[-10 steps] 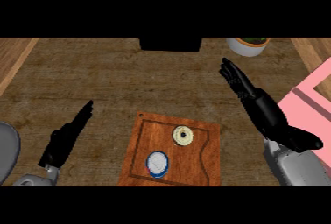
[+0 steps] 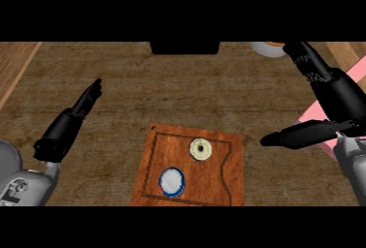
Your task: Pick the cupcake from the cutting board and place it in the cardboard box
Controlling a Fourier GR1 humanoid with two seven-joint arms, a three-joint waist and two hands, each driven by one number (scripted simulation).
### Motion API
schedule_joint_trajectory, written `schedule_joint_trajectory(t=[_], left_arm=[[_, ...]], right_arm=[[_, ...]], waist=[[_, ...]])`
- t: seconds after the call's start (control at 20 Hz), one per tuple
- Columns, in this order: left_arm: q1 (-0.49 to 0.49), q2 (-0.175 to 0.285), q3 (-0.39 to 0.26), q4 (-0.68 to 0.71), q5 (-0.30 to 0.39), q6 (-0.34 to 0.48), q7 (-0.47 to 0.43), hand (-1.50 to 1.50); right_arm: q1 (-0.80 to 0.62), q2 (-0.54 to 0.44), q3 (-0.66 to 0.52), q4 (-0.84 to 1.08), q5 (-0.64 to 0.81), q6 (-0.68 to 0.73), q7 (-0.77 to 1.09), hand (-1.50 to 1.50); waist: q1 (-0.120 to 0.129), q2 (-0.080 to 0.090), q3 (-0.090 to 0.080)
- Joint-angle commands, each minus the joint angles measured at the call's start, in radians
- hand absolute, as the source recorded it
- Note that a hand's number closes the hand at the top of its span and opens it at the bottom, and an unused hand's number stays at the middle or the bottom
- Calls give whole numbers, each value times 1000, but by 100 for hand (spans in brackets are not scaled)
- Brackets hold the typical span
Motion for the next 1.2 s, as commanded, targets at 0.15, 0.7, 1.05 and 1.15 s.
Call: schedule_joint_trajectory(t=[0.15,0.7,1.05,1.15], left_arm=[[6,14,24,-56,2,-65,-24,0],[-3,-10,39,-13,-29,-75,-50,0],[-38,-51,34,20,-67,-61,-43,0],[-42,-48,46,-47,-37,-72,31,0]], right_arm=[[94,-98,22,82,188,63,-298,-150],[-64,-180,304,-53,510,229,-16,-150],[-166,-49,491,-193,600,431,328,-150],[-173,-23,516,-244,608,499,421,-150]], waist=[[13,8,5],[23,3,1],[11,3,2],[12,0,3]])
